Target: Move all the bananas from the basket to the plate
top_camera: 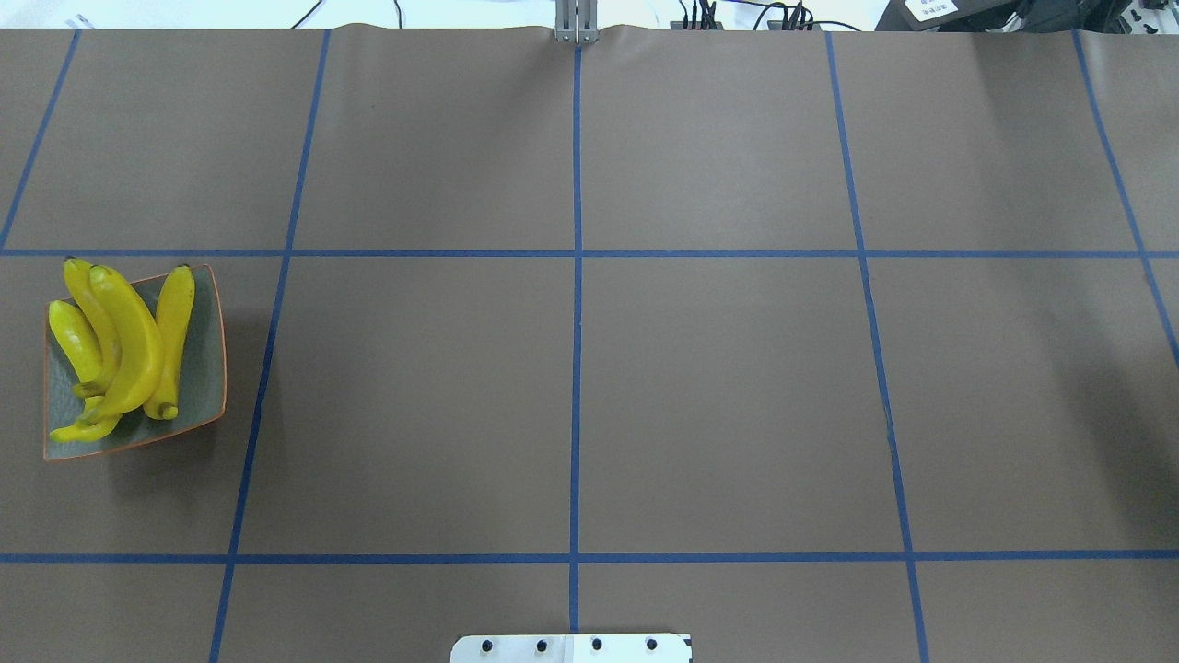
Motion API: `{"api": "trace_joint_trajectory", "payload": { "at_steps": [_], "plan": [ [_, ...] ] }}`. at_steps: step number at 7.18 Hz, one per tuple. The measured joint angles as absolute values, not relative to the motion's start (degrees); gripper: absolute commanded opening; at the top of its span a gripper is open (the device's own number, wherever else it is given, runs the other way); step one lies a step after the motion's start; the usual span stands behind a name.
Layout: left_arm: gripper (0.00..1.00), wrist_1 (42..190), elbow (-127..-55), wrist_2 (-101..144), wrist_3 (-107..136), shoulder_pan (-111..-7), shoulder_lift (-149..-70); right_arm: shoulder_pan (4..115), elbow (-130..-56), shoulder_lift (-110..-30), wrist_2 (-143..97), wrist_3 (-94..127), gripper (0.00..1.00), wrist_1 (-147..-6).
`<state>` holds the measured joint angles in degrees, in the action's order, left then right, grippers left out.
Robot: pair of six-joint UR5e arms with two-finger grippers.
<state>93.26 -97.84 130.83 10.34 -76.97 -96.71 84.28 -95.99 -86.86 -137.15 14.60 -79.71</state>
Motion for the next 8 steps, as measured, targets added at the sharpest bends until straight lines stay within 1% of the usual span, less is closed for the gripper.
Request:
{"api": "trace_joint_trajectory", "payload": {
  "at_steps": [1,3,8],
  "plan": [
    [0.99,93.19,-95.24,133.04,9.99,-78.69,-97.80,85.80,-96.00,-84.67,-136.78,7.99,1.00,-87.60],
    [0.99,93.13,-92.63,135.25,9.73,-80.57,-98.51,87.01,-96.18,-83.06,-136.24,2.70,1.00,-93.92],
    [0.99,92.93,-93.21,136.51,11.55,-80.95,-98.19,83.87,-96.10,-83.19,-135.10,2.97,1.00,-94.71]
  ]
}}
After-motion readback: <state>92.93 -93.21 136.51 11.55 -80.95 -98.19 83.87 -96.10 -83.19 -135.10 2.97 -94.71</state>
